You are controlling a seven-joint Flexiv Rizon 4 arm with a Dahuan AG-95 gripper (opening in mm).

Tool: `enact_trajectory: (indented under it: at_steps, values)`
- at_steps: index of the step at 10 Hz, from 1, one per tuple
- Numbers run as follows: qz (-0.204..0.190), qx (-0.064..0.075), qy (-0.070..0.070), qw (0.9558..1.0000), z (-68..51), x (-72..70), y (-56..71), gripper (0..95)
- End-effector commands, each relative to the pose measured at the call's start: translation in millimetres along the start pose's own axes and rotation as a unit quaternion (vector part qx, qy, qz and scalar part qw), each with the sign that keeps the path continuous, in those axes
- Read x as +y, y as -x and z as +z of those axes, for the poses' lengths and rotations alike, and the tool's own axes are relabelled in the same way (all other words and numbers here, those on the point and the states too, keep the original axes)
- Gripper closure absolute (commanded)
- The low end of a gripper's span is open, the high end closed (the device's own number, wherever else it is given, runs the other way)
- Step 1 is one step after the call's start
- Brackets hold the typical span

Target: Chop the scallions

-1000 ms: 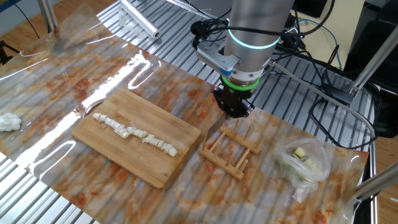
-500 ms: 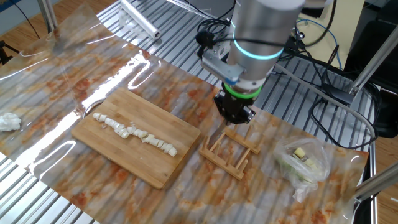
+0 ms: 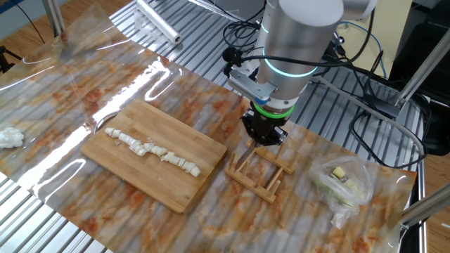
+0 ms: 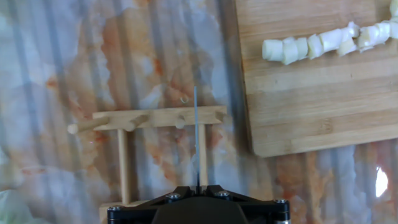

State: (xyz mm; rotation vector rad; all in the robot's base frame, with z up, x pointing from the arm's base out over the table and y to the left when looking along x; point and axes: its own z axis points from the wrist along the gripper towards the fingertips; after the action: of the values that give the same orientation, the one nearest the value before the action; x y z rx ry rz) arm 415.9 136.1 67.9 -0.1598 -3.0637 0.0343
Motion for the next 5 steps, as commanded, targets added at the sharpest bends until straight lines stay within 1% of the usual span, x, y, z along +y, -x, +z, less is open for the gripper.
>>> enact_trajectory:
  at_steps: [1, 2, 3, 5]
  values:
    - [-0.001, 0.001, 0.003, 1.0, 2.6, -0.3, 1.6, 95.0]
    - [-0.001, 0.002, 0.005, 1.0, 3.4, -0.6, 1.8, 95.0]
    - [-0.002, 0.002, 0.008, 1.0, 7.3, -1.5, 3.6, 95.0]
    - [-0.006, 0.001, 0.007, 1.0, 12.0, -3.6, 6.2, 95.0]
